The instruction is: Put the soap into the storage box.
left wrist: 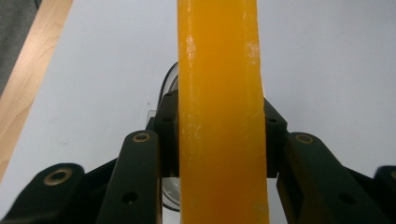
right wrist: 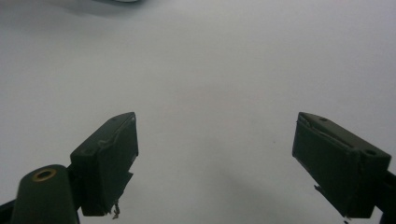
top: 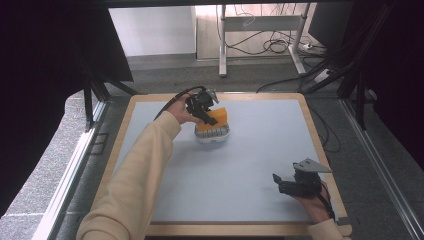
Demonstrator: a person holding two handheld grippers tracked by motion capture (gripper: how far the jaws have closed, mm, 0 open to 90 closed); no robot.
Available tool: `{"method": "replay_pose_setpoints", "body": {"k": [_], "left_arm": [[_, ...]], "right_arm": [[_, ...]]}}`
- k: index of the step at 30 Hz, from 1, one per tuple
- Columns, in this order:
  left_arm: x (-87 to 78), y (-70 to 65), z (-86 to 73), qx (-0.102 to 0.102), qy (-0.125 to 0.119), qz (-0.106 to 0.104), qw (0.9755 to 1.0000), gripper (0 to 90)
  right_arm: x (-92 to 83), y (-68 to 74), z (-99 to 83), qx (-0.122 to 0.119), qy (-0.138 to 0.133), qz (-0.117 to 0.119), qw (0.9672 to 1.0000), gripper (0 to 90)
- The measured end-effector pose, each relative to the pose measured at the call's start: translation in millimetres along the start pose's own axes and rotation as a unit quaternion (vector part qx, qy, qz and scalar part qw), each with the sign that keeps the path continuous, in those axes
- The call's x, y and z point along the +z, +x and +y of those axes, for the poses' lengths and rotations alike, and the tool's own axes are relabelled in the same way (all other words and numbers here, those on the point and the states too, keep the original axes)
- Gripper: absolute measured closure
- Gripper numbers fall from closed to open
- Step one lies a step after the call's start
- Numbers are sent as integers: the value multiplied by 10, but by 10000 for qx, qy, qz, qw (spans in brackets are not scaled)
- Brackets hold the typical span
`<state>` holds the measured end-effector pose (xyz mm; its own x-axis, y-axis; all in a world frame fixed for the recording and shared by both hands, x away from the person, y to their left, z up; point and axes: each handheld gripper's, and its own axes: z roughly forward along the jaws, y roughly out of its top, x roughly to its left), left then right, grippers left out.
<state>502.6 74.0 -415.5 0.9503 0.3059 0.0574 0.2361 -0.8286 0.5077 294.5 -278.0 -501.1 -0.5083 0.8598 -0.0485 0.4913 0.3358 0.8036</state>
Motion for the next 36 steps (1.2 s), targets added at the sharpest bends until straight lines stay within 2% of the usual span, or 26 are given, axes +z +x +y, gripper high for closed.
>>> {"method": "replay_pose_setpoints", "body": {"k": [12, 22, 28, 33, 36], "left_arm": [[225, 40, -62, -14, 157, -194, 9997, 616], [265, 36, -71, 2, 248, -252, 9994, 616], [346, 58, -89, -15, 346, -260, 9991, 616], [384, 79, -101, 7, 319, -339, 9989, 615], [379, 86, -108, -9, 282, -292, 9992, 606]], "right_arm": [[7, -7, -12, 4, 32, -28, 10000, 148], [7, 4, -9, -27, 3, 1, 10000, 148], [9, 2, -11, -29, 22, -2, 10000, 148], [10, -2, -13, -17, 21, -7, 10000, 148], [10, 0, -12, -18, 20, -5, 10000, 148]]}}
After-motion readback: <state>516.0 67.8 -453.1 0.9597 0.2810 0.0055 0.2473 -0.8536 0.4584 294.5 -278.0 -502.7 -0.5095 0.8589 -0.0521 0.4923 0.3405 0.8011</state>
